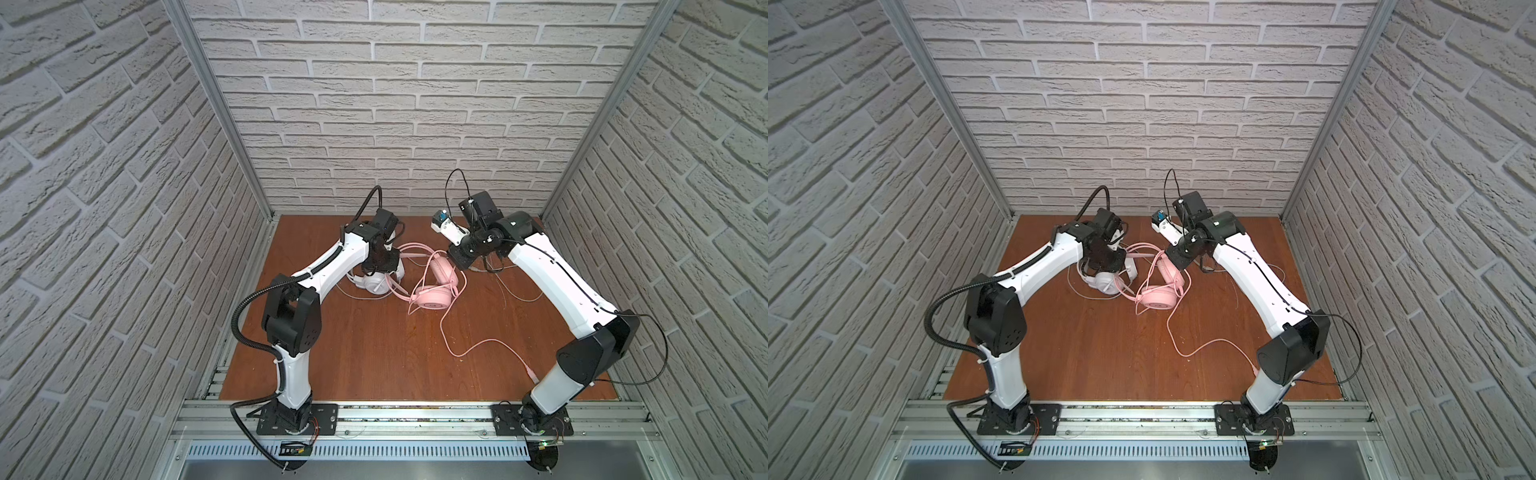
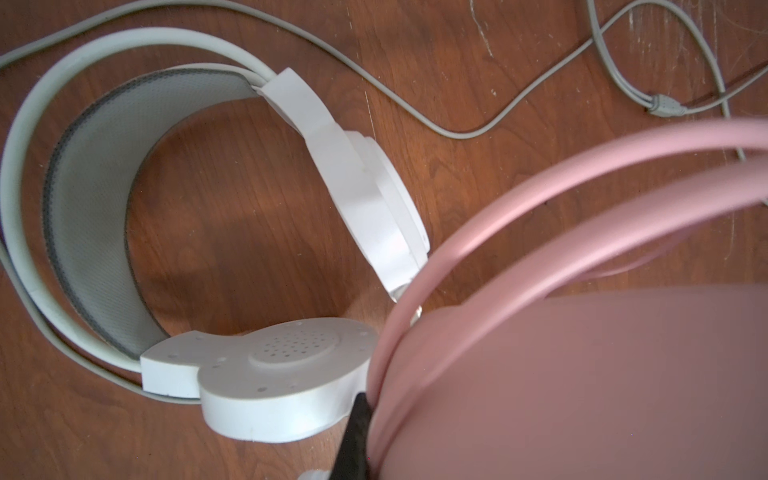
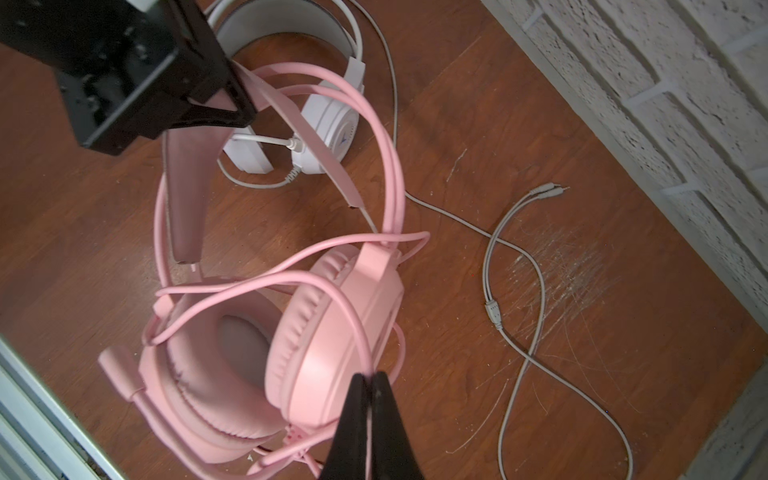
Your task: Wrap the headphones
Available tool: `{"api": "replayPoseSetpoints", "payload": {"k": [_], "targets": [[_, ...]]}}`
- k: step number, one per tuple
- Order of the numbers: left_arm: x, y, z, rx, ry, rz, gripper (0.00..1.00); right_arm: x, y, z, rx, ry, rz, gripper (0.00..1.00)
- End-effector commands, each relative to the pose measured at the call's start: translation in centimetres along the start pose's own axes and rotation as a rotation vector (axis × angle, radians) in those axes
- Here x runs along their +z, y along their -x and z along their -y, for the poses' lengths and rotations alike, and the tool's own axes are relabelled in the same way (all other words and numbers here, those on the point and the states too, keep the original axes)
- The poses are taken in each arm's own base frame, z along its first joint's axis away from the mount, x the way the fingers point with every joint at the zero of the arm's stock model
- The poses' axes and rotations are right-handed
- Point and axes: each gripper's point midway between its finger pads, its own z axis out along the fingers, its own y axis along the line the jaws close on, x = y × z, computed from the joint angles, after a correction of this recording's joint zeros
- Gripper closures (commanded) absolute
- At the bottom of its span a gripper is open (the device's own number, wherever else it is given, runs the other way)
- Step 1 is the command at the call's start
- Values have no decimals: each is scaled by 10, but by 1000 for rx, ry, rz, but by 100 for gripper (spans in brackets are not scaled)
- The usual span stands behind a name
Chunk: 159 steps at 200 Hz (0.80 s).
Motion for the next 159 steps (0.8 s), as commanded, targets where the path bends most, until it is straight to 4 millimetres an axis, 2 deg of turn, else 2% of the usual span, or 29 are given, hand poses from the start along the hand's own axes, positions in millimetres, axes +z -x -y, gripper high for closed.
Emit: {"api": "replayPoseSetpoints", "payload": {"k": [1, 64, 99, 159], "targets": [[-7, -2, 17, 43, -76, -6, 100, -4, -3, 14, -6, -62, -28, 95], [-13, -8, 35, 125, -133, -7, 100, 16, -13, 48, 124, -109, -54, 95], [-21, -13, 40, 140, -164, 8, 100, 33, -27, 71, 219, -141, -96, 95], [-37, -15, 51, 159, -231, 33, 100, 67, -49, 81, 365, -67, -122, 95]]}}
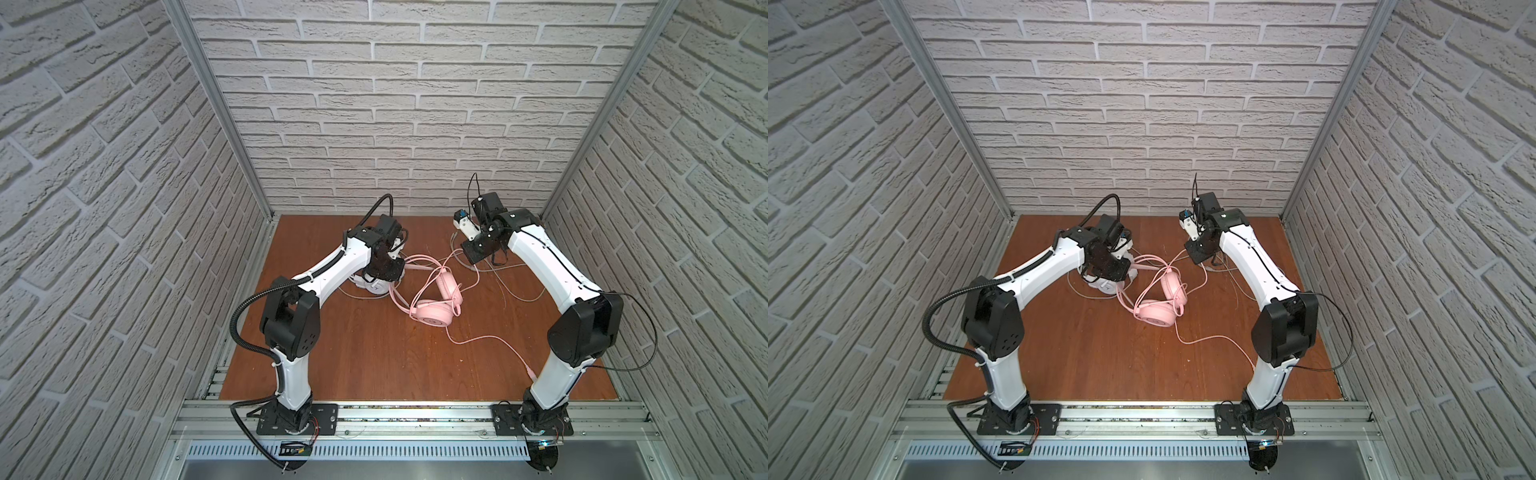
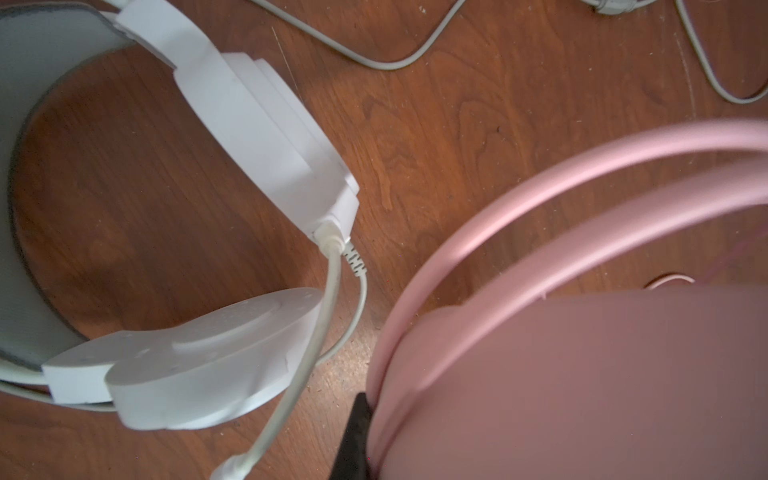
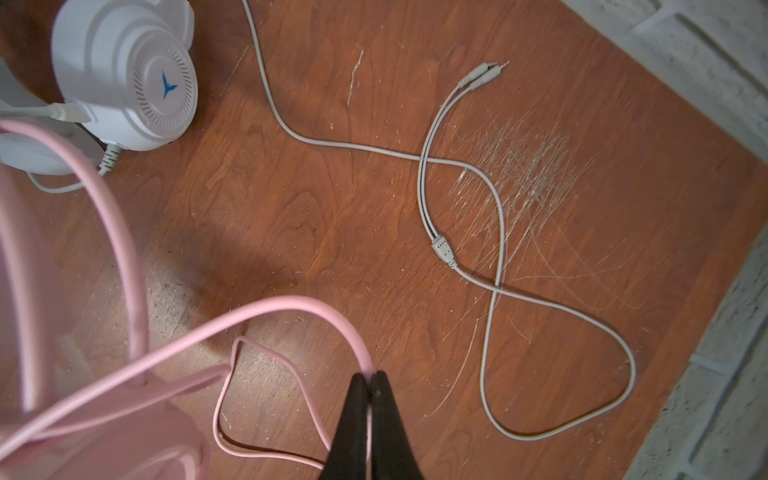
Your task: Wrap the headphones
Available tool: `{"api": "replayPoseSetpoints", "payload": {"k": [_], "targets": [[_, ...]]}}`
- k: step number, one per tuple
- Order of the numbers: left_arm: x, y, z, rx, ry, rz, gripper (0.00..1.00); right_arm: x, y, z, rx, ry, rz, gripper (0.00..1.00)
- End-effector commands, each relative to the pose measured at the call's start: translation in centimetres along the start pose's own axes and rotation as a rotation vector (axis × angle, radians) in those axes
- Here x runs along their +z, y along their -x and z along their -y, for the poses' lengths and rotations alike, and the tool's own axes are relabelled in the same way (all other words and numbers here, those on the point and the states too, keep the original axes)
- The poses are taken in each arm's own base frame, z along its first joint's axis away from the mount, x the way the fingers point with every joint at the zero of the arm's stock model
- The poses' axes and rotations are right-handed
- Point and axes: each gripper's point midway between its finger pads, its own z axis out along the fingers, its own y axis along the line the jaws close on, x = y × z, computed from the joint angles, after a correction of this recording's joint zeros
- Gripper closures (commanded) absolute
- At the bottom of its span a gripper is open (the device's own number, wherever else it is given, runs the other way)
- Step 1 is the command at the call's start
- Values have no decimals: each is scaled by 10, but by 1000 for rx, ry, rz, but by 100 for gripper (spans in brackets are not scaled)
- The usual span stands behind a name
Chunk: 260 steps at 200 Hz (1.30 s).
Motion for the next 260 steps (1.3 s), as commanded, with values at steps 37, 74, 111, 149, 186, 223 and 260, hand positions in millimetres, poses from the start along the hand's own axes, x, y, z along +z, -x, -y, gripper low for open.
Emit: {"api": "replayPoseSetpoints", "payload": {"k": [37, 74, 111, 149, 186, 223, 260], "targets": [[-38, 7, 33, 60, -153, 102, 100, 31, -1, 8, 134, 43, -19, 95], [-42, 3, 35, 69, -168, 105, 100, 53, -11, 16, 212, 38, -58, 95], [-46, 3, 37, 60, -195, 114, 100, 69, -21, 22, 268, 43, -81, 95], [-51, 6, 37, 50, -217, 132, 100, 87, -34, 15, 285, 84, -137, 95], [-56, 11, 36, 3, -271, 157, 100, 103, -44, 9, 310, 113, -171, 95], [-51, 8, 33, -29, -268, 155, 100, 111, -50, 2, 335, 144, -166, 95], [-36, 8, 24, -71, -260, 135, 100, 116, -49, -6, 355, 188, -147, 91]]}}
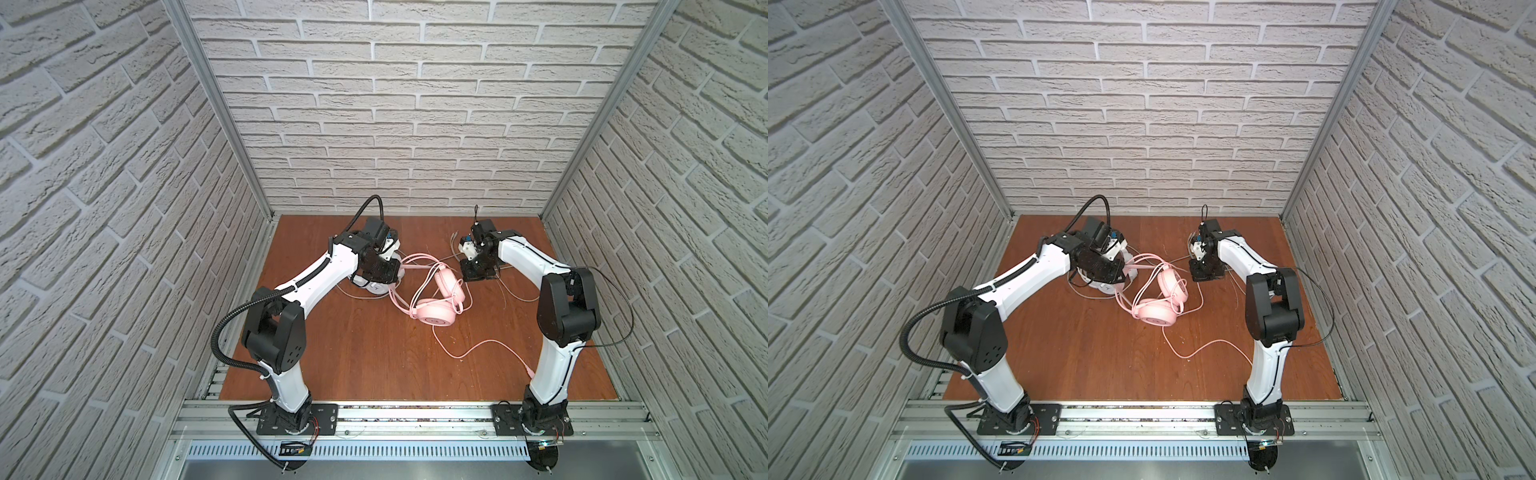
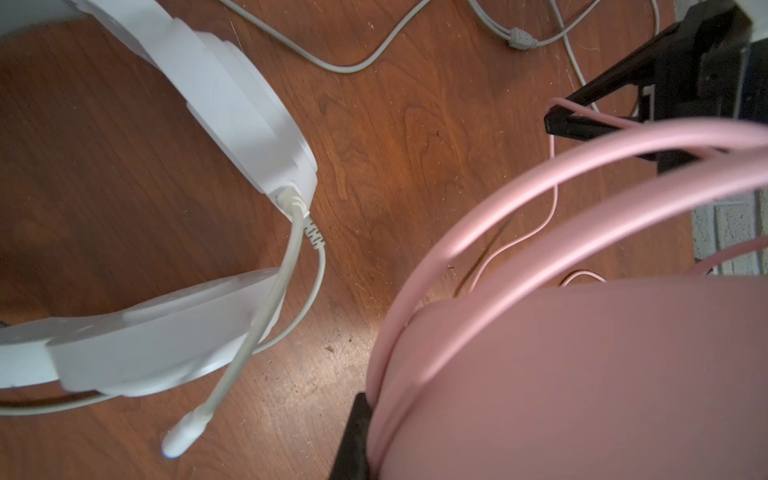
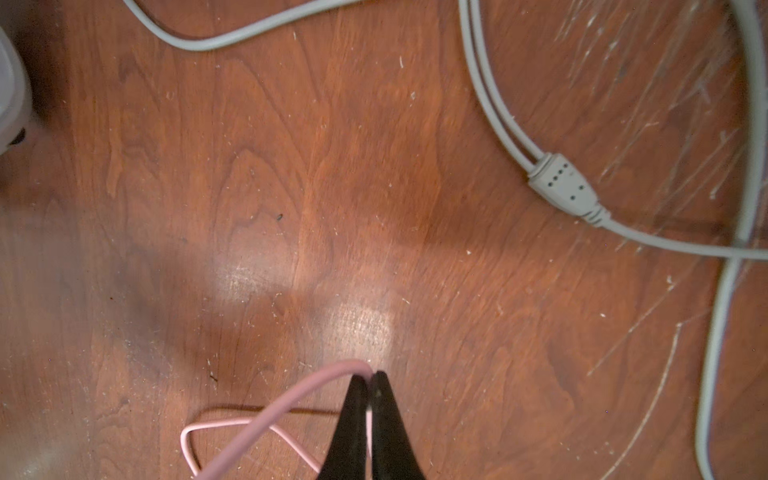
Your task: Wrap the headphones
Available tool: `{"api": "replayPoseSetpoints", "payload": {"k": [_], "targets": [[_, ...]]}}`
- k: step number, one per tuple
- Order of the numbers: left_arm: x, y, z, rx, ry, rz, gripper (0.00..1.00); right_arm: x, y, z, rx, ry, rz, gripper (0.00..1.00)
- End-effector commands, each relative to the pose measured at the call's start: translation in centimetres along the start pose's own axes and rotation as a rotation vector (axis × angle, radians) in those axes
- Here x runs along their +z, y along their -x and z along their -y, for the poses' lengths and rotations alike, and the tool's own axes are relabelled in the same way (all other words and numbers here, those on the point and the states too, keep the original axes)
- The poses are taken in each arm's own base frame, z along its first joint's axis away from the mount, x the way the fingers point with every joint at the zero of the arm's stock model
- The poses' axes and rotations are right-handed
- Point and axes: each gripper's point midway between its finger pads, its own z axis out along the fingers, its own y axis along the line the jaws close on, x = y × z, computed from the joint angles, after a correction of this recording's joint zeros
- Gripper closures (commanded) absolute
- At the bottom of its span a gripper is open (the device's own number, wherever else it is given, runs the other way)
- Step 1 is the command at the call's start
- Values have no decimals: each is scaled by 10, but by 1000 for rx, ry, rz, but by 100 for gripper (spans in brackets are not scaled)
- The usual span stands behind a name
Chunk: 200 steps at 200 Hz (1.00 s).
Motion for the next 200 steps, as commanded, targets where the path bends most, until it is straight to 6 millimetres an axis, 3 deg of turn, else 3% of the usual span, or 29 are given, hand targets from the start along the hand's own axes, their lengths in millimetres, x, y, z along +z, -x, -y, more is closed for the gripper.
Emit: {"api": "replayPoseSetpoints", "payload": {"k": [1, 58, 98, 159, 200], "targets": [[-16, 20, 22, 2, -116, 86, 100, 2, 9, -2, 24, 28, 42, 91], [-10, 24, 13, -30, -107, 72, 100, 3, 11, -5, 50, 53, 61, 78], [-7, 21, 5, -58, -99, 60, 100, -12, 10, -2, 72, 44, 114, 69], [-5, 26, -14, -139, -61, 70, 100, -44, -13, 2, 61, 8, 189, 60], [2, 34, -29, -238, -25, 74, 100, -61, -43, -3, 63, 11, 235, 52]]}}
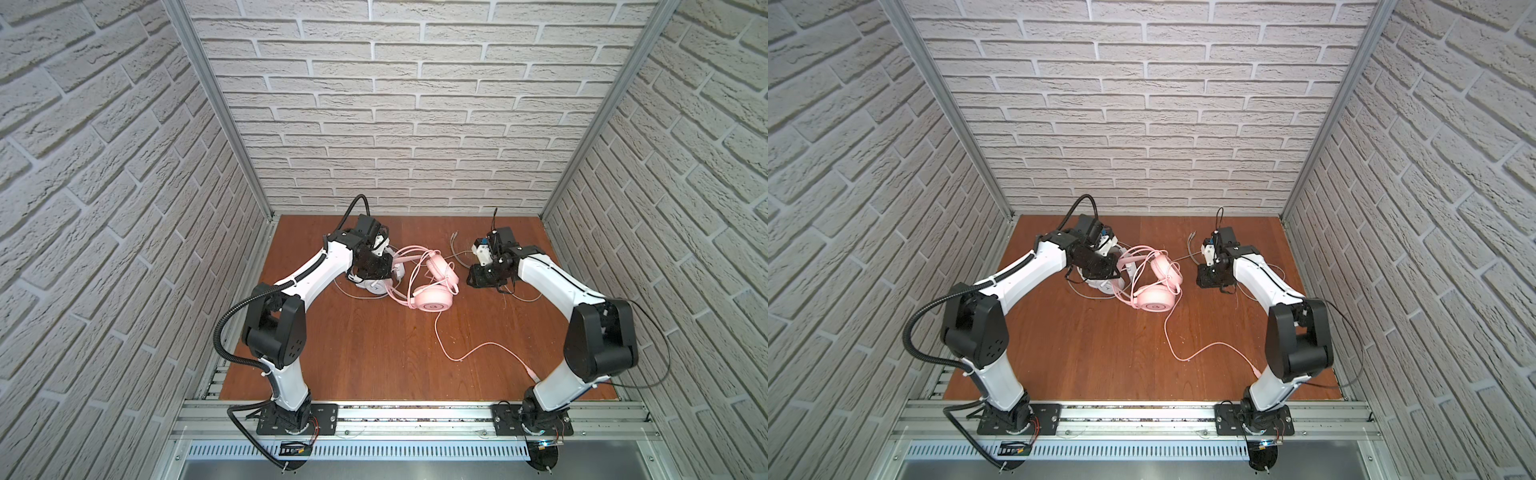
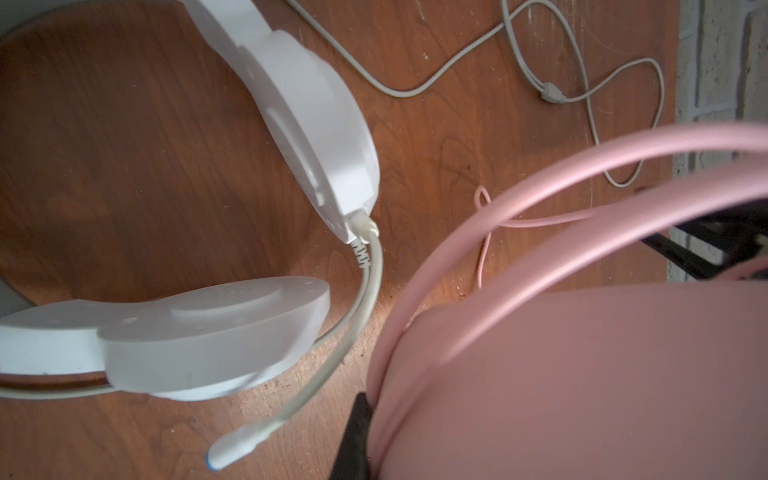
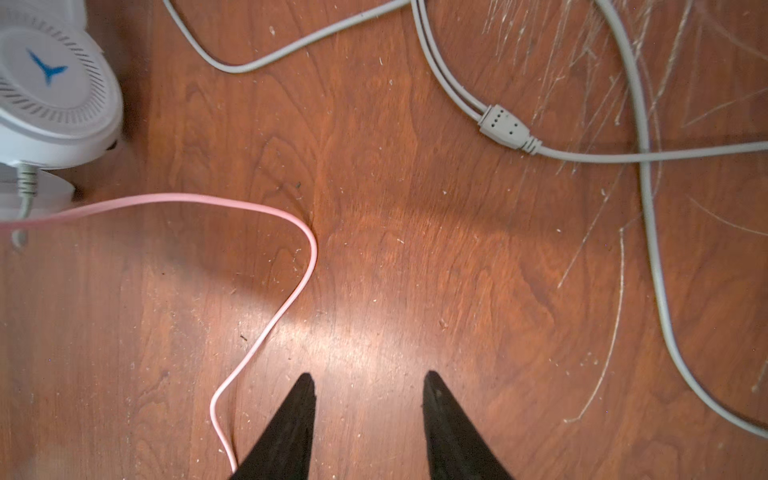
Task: Wrap the headphones
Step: 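Move the open right gripper toward the robot and grasp the pink cable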
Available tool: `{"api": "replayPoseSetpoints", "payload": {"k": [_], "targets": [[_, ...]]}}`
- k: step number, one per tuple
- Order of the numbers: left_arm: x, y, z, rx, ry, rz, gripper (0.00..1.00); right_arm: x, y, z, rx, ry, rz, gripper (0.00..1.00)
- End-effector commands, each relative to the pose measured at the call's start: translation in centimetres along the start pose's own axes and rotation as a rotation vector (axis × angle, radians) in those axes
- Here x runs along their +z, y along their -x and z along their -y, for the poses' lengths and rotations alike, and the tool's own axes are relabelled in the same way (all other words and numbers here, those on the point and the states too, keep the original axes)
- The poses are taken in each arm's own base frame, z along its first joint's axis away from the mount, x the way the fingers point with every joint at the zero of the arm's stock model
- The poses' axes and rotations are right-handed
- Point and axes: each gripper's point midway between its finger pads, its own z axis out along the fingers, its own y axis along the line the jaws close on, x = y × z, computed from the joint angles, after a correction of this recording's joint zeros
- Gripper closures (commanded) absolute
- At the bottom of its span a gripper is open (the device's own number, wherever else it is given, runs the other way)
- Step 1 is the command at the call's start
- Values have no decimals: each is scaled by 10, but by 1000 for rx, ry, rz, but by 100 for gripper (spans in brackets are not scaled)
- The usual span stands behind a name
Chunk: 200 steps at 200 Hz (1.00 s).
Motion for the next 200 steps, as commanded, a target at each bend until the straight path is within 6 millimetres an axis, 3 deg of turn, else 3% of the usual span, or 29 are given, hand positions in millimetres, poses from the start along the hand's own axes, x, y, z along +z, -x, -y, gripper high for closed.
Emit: {"api": "replayPoseSetpoints", "payload": {"k": [1, 53, 143, 200], "targets": [[-3, 21, 6, -59, -35, 53, 100, -12, -9, -1, 5, -6, 42, 52], [4, 37, -4, -146, 3, 69, 100, -40, -42, -23, -97, -14, 93, 47], [-11, 48, 16, -153, -29, 94, 100, -79, -75, -79, -510, 85, 303, 43], [-27, 51, 24, -149, -3, 112, 100, -81, -101, -92, -734, 104, 262, 42]]}}
